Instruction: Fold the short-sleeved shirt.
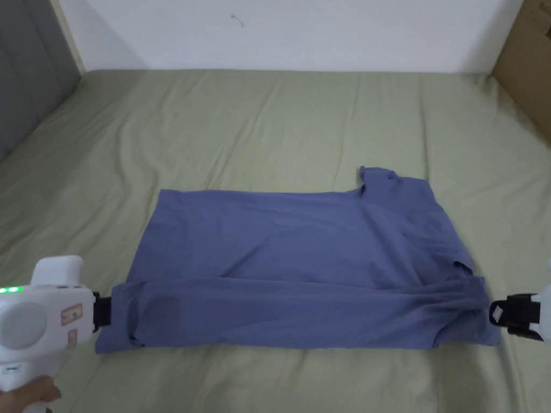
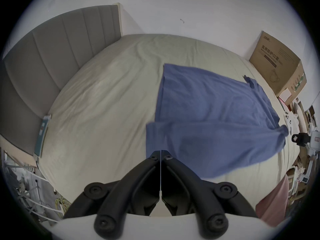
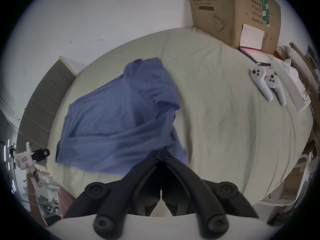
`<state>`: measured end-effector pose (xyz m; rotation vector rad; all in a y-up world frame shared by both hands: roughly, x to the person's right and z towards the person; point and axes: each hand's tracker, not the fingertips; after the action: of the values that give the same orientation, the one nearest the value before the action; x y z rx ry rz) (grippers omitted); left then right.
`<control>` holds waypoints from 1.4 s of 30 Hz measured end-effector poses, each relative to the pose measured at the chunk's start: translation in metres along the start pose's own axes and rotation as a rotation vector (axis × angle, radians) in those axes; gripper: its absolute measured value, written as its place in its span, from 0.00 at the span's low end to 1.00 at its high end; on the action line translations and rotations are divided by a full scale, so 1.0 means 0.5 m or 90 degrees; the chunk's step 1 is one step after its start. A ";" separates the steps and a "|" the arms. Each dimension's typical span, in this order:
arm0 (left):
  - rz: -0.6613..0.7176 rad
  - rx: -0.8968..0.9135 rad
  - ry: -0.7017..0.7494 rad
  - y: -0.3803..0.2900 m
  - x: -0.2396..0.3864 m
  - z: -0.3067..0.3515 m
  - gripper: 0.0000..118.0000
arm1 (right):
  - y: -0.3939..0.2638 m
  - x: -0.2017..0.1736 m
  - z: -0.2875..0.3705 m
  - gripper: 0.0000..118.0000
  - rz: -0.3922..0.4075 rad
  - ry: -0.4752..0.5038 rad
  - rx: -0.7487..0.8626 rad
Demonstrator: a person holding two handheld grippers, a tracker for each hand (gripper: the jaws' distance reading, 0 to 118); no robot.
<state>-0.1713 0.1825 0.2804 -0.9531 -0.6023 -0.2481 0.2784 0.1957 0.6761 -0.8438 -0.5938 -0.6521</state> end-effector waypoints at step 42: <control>0.019 -0.069 0.006 0.009 0.001 -0.061 0.03 | -0.006 -0.017 -0.076 0.05 0.086 -0.131 -0.034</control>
<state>-0.1576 0.1602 0.2643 -1.0639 -0.5697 -0.2609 0.2785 0.1654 0.6513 -0.9996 -0.7004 -0.4623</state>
